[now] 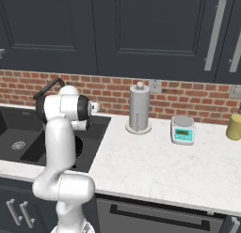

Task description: Pick the pan and sponge and place them into the sink. Then turn on the water.

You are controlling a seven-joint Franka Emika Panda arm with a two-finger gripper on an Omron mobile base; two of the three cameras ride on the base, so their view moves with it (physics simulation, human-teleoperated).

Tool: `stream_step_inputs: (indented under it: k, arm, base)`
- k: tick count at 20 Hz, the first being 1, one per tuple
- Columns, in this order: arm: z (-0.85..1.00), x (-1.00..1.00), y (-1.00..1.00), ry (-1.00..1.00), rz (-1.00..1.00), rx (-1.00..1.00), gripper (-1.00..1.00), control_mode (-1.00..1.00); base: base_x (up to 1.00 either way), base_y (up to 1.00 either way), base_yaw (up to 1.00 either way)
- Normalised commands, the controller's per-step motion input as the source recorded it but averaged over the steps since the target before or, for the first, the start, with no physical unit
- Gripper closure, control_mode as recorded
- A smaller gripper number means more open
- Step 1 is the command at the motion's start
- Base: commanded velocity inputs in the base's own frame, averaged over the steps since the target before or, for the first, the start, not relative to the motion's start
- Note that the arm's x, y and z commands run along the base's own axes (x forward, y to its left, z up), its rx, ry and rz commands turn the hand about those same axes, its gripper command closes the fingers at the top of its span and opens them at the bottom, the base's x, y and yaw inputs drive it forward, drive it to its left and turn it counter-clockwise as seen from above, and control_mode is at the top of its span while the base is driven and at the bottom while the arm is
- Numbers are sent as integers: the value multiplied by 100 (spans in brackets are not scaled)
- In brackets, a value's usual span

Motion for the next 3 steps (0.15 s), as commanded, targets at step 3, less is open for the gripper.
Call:
stream_step_inputs:
  k: [3]
  arm:
    - [0, 4, -62, 0, 10, 3, -100, -100]
  base:
    - [0, 0, 0]
